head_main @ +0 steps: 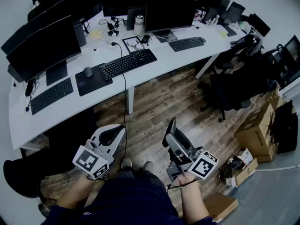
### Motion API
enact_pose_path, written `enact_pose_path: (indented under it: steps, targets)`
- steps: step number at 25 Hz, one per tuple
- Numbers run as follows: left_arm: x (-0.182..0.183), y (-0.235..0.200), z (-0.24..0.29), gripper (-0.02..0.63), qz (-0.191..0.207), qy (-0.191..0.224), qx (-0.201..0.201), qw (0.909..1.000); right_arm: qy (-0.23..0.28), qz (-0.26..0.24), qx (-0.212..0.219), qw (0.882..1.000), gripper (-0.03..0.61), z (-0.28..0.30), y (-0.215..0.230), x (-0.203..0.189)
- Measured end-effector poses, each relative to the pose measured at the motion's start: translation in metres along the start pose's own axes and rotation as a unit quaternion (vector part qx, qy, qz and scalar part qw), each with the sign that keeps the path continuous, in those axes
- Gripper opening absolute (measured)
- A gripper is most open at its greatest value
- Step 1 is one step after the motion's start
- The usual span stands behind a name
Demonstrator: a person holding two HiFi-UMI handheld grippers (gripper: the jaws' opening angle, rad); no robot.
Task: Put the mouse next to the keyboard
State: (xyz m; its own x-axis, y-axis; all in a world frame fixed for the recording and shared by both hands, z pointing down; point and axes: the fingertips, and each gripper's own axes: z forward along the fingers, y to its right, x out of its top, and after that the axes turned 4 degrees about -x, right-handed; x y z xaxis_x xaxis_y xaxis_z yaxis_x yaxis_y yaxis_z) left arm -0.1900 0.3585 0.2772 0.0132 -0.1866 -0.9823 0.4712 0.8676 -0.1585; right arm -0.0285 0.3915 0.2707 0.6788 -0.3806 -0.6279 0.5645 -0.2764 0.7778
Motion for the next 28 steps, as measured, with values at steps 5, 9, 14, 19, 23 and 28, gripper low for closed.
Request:
enact_pose_path:
  steps: [5,9,14,19,23,28]
  targets:
    - [0.003,0.009,0.003,0.038,0.003,0.001,0.0,1.0,0.002,0.001,0.002,1.0,0.276,-0.008,0.001,0.005]
    - [0.003,0.013,0.005,0.038,0.004,0.001,0.0,1.0,0.002,0.0,0.005,1.0,0.277,-0.011,0.002,0.006]
    - [0.005,0.019,0.009,0.038,0.006,0.0,-0.001,1.0,0.011,0.01,-0.003,1.0,0.279,-0.017,0.009,0.011]
    - [0.004,0.021,0.01,0.038,0.006,0.0,0.002,1.0,0.008,0.017,-0.008,1.0,0.279,-0.02,0.015,0.009]
    - [0.004,0.023,0.012,0.038,0.006,-0.001,0.006,1.0,0.004,0.017,-0.004,1.0,0.279,-0.02,0.017,0.011]
    - [0.004,0.031,0.017,0.038,0.008,-0.002,0.013,0.9999,0.0,0.02,0.001,1.0,0.279,-0.026,0.021,0.014]
